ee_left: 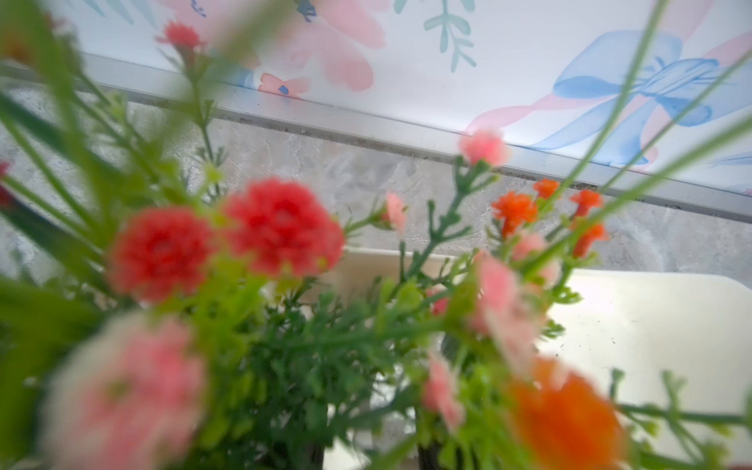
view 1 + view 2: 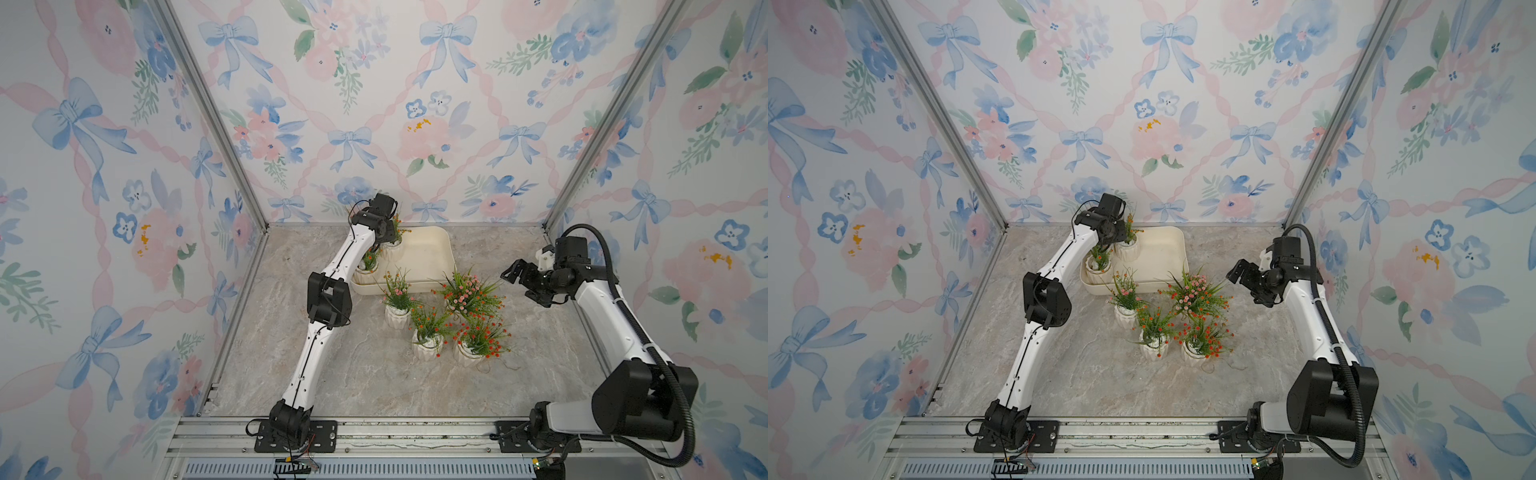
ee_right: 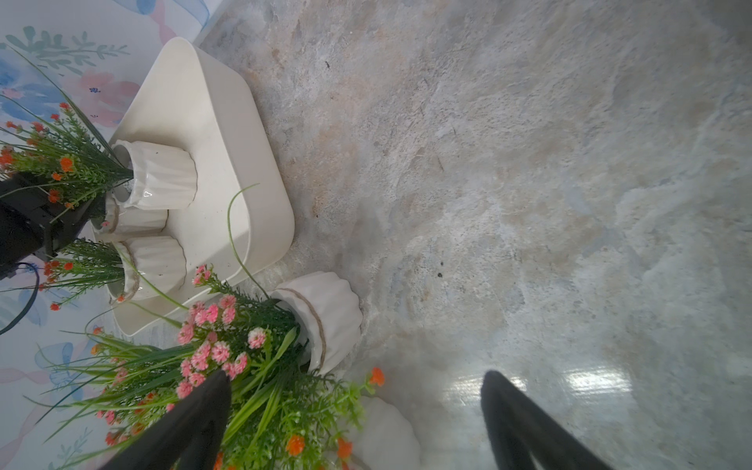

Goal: Put the potted gypsophila into the storage box
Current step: Place the baby's breath potted plant at the storage box.

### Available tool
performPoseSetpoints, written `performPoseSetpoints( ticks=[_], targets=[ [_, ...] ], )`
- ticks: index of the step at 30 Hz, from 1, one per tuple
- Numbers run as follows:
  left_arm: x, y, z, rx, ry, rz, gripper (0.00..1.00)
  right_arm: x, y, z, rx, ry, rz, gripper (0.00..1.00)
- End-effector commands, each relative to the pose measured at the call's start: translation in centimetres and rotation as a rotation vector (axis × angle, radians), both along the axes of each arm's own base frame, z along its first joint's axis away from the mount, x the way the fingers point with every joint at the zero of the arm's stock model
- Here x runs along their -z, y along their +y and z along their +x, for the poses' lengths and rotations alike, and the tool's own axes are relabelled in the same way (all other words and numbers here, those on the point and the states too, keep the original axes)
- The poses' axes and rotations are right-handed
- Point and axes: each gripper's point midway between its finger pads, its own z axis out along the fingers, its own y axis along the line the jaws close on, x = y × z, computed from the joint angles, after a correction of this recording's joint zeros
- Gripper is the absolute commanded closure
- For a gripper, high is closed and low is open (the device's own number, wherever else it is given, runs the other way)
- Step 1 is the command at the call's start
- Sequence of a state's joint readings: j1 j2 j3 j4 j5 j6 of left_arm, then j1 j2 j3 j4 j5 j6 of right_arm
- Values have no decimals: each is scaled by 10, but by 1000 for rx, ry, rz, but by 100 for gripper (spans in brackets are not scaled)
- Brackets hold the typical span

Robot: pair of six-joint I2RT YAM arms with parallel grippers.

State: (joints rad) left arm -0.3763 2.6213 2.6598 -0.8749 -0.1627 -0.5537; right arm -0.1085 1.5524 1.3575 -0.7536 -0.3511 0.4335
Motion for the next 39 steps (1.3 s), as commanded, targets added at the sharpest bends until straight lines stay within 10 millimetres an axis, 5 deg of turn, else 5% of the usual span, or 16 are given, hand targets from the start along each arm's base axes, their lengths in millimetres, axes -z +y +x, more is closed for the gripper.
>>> performPoseSetpoints(
  ticks=[1,12,25,31,39],
  targets=[
    [-23,10,6,-23,-48,-13,62,4,0,0,-7,23,-8,3],
    [-67,7,-10,-3,-87,-27,33,4,3,-1,-14,20,-12,3],
    [-169,-10,-42,56,-242,-71,11,-1,8,-1,-22,6,-11,3],
    [-219,5,-75,53,-310,-39,6,-3,16,2,-38,-2,-24,3],
    [-245,33,-143,71,-308,10,2,-5,43,15,-87,-13,-46,3]
  ],
)
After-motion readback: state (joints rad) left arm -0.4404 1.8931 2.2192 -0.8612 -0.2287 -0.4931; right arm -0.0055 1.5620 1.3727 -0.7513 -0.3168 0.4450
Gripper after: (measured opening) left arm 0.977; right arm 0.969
